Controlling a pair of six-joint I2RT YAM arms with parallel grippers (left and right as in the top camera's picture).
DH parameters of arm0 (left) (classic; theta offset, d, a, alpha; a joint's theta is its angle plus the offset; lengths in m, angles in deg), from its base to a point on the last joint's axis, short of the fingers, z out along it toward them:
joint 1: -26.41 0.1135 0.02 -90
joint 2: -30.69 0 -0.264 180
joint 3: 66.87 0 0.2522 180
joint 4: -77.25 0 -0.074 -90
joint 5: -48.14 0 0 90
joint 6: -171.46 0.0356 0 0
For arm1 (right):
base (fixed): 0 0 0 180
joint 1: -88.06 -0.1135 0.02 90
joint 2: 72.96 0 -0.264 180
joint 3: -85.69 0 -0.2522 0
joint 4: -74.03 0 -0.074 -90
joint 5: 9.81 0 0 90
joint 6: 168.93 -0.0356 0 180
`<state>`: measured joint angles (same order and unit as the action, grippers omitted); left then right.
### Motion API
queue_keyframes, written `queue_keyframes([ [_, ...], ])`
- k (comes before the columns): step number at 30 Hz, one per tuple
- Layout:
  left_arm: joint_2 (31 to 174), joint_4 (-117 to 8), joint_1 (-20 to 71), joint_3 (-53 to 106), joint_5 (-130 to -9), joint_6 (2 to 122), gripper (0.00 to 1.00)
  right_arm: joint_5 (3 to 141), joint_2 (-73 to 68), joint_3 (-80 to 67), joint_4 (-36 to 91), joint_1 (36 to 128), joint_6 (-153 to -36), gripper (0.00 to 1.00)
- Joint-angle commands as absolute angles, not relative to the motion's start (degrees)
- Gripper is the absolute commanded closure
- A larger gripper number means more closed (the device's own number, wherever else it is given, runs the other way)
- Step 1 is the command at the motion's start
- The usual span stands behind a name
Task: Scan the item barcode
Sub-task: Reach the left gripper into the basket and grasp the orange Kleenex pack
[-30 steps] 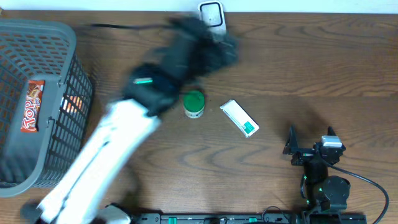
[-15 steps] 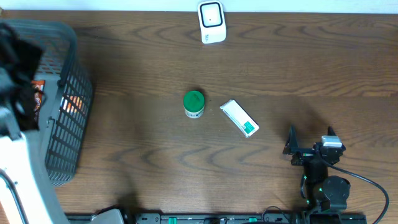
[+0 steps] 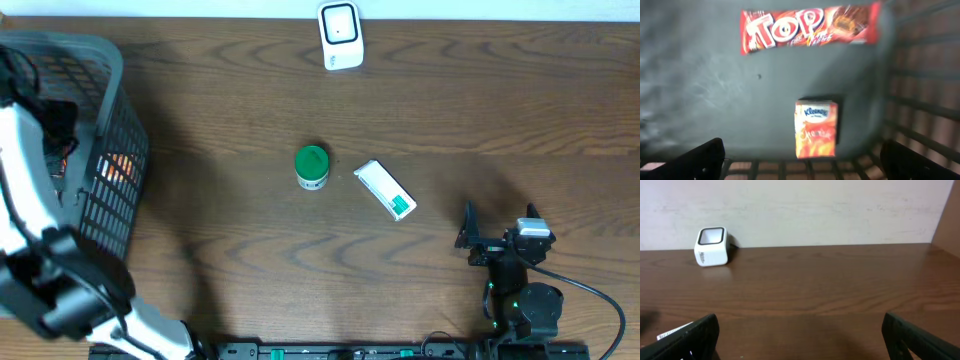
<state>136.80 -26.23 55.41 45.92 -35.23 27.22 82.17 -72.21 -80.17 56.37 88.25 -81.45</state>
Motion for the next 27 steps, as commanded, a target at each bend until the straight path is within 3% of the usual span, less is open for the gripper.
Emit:
queue_keyframes([
  [1, 141.4, -26.6, 54.5, 45.5, -36.6, 25.4, 0.0, 82.5, -72.3, -80.2, 56.2, 87.6, -82.1, 0.01],
  [27, 153.4, -30.6, 52.7, 45.5, -38.5, 22.4, 0.0, 82.5, -72.3, -80.2, 56.2, 87.6, -82.1, 0.01],
])
